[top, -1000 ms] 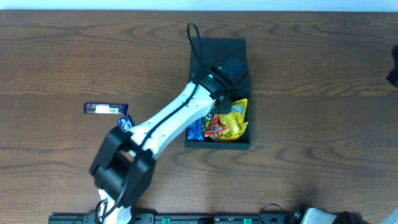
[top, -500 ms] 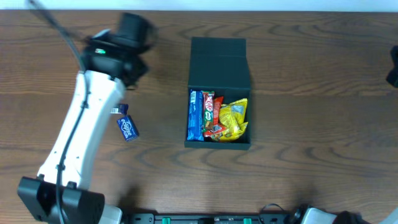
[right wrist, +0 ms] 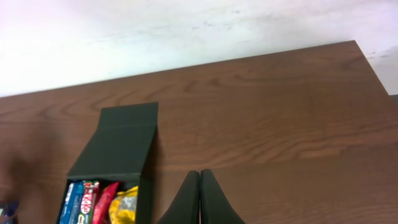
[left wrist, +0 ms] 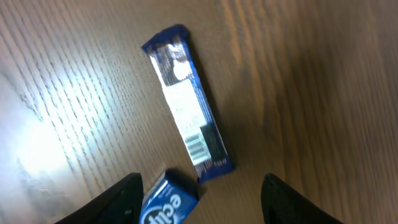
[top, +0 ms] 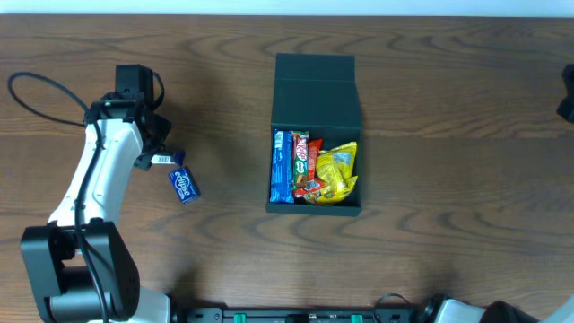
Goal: Pack container
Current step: 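Return the left gripper and grasp the dark blue snack bar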
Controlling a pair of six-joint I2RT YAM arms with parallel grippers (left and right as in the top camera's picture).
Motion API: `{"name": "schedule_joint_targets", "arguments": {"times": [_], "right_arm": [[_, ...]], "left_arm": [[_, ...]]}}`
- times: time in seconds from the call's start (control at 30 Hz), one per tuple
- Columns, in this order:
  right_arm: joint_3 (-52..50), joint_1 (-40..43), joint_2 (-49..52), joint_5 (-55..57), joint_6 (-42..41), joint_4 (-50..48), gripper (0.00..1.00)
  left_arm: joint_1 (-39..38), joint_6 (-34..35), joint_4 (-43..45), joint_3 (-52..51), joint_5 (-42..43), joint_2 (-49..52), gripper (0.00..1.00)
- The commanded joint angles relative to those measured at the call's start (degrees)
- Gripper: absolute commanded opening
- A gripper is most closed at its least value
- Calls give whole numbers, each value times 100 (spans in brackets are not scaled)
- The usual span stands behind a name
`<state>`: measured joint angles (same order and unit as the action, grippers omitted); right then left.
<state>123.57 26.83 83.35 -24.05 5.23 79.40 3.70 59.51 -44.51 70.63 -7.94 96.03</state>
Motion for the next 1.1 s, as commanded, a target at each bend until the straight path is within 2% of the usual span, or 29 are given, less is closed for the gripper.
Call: {"name": "schedule_joint_targets", "arguments": {"times": [0.0, 0.27, 0.5, 1.07], "right_arm": [[-4, 46, 24, -105, -7, 37, 3], [-4, 46, 24, -105, -7, 120, 4], [-4, 46, 24, -105, -48, 140, 4], [-4, 46, 28, -105, -48, 140, 4]], "left_arm": [[168, 337, 127, -37, -11, 302, 63], [496, 678, 234, -35, 422, 881, 64], [973, 649, 592, -35, 1099, 1250, 61], [1001, 483, 835, 79, 1097, 1285, 55]]}}
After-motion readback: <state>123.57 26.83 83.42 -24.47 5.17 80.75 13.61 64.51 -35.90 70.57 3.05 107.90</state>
